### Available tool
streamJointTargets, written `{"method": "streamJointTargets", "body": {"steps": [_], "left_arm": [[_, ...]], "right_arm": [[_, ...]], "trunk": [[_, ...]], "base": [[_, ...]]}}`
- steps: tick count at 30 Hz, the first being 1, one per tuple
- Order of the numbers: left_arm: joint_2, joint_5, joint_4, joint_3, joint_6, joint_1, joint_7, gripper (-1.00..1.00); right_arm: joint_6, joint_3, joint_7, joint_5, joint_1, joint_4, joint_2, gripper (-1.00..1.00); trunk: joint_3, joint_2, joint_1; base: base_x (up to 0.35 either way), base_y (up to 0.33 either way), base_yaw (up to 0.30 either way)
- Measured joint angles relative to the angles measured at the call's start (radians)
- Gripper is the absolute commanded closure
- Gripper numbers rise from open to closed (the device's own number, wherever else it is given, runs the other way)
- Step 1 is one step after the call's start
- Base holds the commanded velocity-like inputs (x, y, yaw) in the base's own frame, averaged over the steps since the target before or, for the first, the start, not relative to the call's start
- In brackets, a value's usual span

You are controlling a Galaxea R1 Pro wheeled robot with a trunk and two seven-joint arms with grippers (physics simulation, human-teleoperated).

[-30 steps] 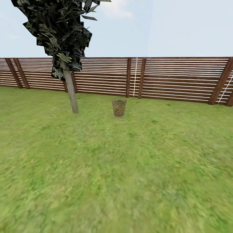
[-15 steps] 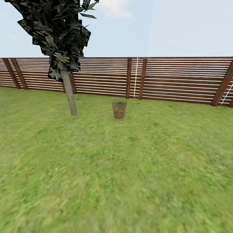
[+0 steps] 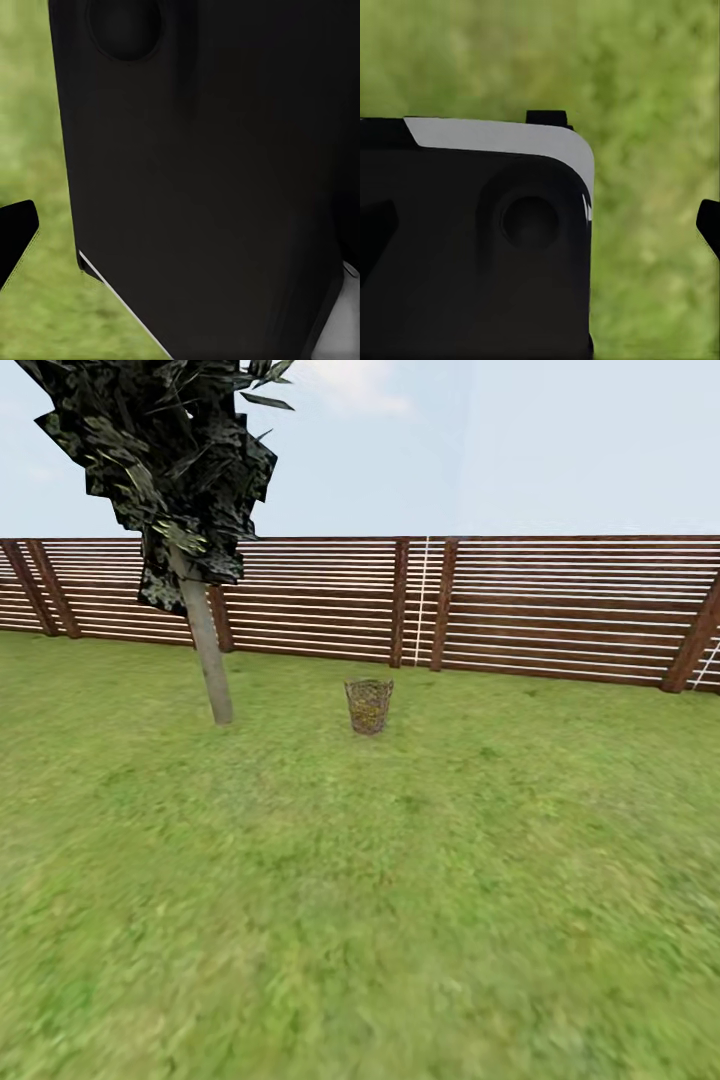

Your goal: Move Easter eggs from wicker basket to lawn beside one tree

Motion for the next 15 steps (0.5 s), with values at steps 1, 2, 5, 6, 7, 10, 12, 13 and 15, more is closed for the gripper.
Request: {"method": "streamJointTargets", "body": {"steps": [1, 2, 5, 6, 7, 10, 12, 13, 15], "left_arm": [[0.000, 0.000, 0.000, 0.000, 0.000, 0.000, 0.000, -1.00], [0.000, 0.000, 0.000, 0.000, 0.000, 0.000, 0.000, -1.00], [0.000, 0.000, 0.000, 0.000, 0.000, 0.000, 0.000, -1.00], [0.000, 0.000, 0.000, 0.000, 0.000, 0.000, 0.000, -1.00], [0.000, 0.000, 0.000, 0.000, 0.000, 0.000, 0.000, -1.00], [0.000, 0.000, 0.000, 0.000, 0.000, 0.000, 0.000, -1.00], [0.000, 0.000, 0.000, 0.000, 0.000, 0.000, 0.000, -1.00], [0.000, 0.000, 0.000, 0.000, 0.000, 0.000, 0.000, -1.00], [0.000, 0.000, 0.000, 0.000, 0.000, 0.000, 0.000, -1.00]], "right_arm": [[0.000, 0.000, 0.000, 0.000, 0.000, 0.004, 0.000, -1.00], [0.000, 0.000, 0.000, 0.000, 0.000, 0.007, 0.001, -1.00], [0.000, 0.000, 0.000, 0.000, 0.000, 0.010, 0.002, -1.00], [0.000, 0.000, 0.000, 0.000, 0.000, 0.010, 0.002, -1.00], [0.000, 0.000, 0.000, 0.000, 0.000, 0.011, 0.002, -1.00], [0.000, 0.000, 0.000, 0.000, 0.001, 0.012, 0.003, -1.00], [0.000, 0.000, 0.000, 0.000, 0.001, 0.012, 0.003, -1.00], [0.000, 0.000, 0.000, 0.000, 0.001, 0.013, 0.003, -1.00], [0.000, 0.000, 0.000, 0.000, 0.000, 0.013, 0.003, -1.00]], "trunk": [[0.000, 0.000, 0.000], [0.000, 0.000, 0.000], [0.000, 0.000, 0.000], [0.000, 0.000, 0.000], [0.000, 0.000, 0.000], [0.000, 0.000, 0.000], [0.000, 0.000, 0.000], [0.000, 0.000, 0.000], [0.000, 0.000, 0.000]], "base": [[0.337, 0.000, 0.000], [0.337, 0.000, 0.000], [0.337, 0.000, 0.000], [0.336, 0.000, 0.000], [0.336, 0.000, 0.000], [0.337, 0.000, 0.000], [0.337, 0.000, 0.000], [0.337, 0.000, 0.000], [0.337, 0.000, 0.000]]}}
